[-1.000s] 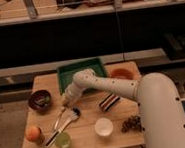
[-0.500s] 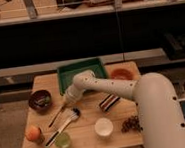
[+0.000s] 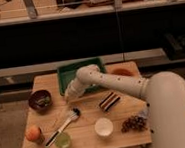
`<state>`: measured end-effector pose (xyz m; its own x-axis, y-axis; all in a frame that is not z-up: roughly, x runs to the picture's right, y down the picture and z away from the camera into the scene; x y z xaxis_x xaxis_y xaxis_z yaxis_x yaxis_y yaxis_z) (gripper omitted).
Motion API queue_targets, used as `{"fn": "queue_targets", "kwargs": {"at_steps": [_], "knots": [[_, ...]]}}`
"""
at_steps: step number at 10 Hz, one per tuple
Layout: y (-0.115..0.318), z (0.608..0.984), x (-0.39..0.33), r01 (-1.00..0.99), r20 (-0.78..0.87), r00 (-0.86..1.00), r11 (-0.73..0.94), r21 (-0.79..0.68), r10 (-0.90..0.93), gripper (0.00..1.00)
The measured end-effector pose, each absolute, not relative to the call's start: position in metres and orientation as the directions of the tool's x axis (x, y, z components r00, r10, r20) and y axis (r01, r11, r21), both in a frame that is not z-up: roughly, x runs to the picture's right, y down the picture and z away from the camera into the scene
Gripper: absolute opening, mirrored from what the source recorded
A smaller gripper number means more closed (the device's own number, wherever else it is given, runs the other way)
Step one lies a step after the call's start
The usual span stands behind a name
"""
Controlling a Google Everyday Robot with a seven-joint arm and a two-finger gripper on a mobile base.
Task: Place fork in paper cup
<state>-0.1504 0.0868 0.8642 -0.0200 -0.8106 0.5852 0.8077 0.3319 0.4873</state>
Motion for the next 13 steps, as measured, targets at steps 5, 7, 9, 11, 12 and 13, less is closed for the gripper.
{"fn": "queue_targets", "kwargs": {"at_steps": [5, 7, 9, 11, 12, 13], "knots": [[0.03, 0.812, -0.07, 0.797, 0.558, 0.026, 0.354, 0.489, -0.83, 0.0], [0.019, 0.793, -0.023, 0.8, 0.503, 0.041, 0.329, 0.501, -0.863, 0.0], [0.012, 0.779, 0.018, 0.808, 0.445, 0.062, 0.306, 0.504, -0.894, 0.0], [0.009, 0.769, 0.058, 0.828, 0.37, 0.084, 0.271, 0.491, -0.925, 0.0], [0.01, 0.765, 0.079, 0.837, 0.337, 0.101, 0.263, 0.479, -0.936, 0.0], [0.012, 0.762, 0.099, 0.845, 0.305, 0.115, 0.254, 0.47, -0.945, 0.0]]}}
